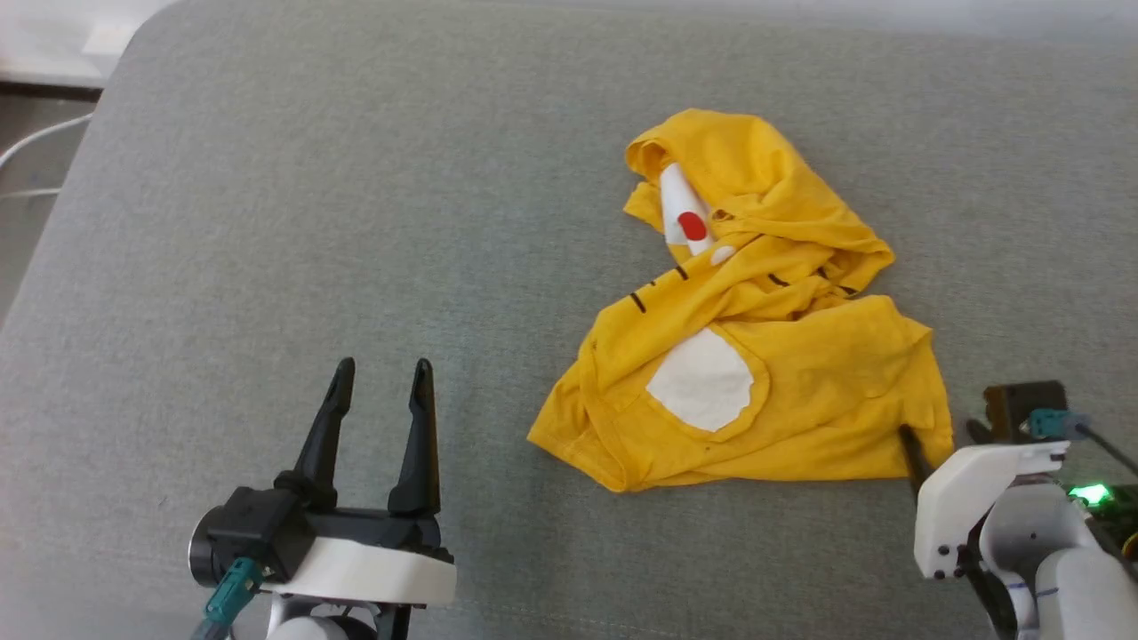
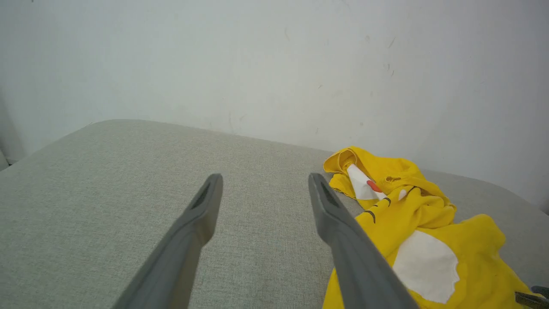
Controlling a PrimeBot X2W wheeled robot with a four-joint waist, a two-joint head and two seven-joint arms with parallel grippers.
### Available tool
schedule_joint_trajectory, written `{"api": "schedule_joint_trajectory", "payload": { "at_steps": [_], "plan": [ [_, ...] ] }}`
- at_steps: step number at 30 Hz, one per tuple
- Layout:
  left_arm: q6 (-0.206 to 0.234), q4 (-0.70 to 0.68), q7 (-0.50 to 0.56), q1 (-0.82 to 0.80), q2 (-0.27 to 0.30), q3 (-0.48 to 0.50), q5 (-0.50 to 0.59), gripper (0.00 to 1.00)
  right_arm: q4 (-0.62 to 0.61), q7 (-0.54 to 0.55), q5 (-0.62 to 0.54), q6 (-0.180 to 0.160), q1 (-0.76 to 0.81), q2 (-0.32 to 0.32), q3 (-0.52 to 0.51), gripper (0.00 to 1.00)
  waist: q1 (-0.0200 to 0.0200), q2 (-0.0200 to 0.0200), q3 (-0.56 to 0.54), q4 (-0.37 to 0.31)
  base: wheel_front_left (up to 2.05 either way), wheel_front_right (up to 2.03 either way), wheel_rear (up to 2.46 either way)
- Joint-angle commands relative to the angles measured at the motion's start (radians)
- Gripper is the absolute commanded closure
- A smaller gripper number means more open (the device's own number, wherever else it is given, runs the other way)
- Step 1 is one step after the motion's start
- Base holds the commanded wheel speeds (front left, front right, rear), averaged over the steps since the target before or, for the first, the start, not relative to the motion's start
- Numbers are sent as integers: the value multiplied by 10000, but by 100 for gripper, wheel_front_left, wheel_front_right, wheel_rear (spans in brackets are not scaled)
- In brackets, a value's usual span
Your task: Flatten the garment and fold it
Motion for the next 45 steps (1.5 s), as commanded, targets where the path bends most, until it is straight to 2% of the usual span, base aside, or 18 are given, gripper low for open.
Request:
{"api": "schedule_joint_trajectory", "payload": {
  "at_steps": [1,3,7,13,19,25,26,27,28,34,41,45],
  "plan": [
    [-50,30,-47,-189,-49,15,-24,0,199,135,125,-15,-145,24,-23,17,-1,0,193,225,0,0,0],
    [-31,46,-47,-223,-52,15,-61,0,400,206,149,-15,-227,24,-52,98,-1,0,187,268,0,0,0],
    [59,69,-47,-189,-54,71,-103,0,559,113,297,-15,-449,24,-17,100,-1,0,68,191,0,0,0],
    [76,66,-47,-111,-55,101,-114,0,236,-138,109,-15,-1225,-132,-296,100,-1,0,-164,-318,0,0,0],
    [32,101,-47,-154,-56,118,-101,0,111,-79,-205,-15,-1747,-869,-1485,100,-1,0,-190,-742,0,0,0],
    [-45,160,-47,-224,-56,101,-91,0,910,-159,-542,-15,-1338,-1240,-3073,100,-1,0,-22,-831,0,0,0],
    [-52,163,-47,-236,-56,105,-94,0,1103,-287,-598,-15,-1286,-1180,-3319,61,-1,0,16,-833,0,0,0],
    [-62,175,-47,-248,-56,109,-95,0,1293,-459,-676,-15,-1257,-1094,-3541,35,-1,0,48,-832,0,0,0],
    [-72,191,-47,-260,-56,114,-86,0,1467,-651,-757,-15,-1248,-1002,-3686,0,-1,0,78,-830,0,0,0],
    [-91,216,-47,-280,-56,226,-21,0,1682,-1168,-640,-15,-1703,-611,-3798,0,-1,0,163,-916,0,0,0],
    [-80,276,-47,-252,-56,138,-83,0,520,-467,-93,-15,-2045,-964,-3056,0,-1,0,102,-960,0,0,0],
    [-99,315,-47,-302,-56,13,-138,0,375,53,49,-15,-1924,-992,-2780,0,-1,0,92,-799,0,0,0]
  ]
}}
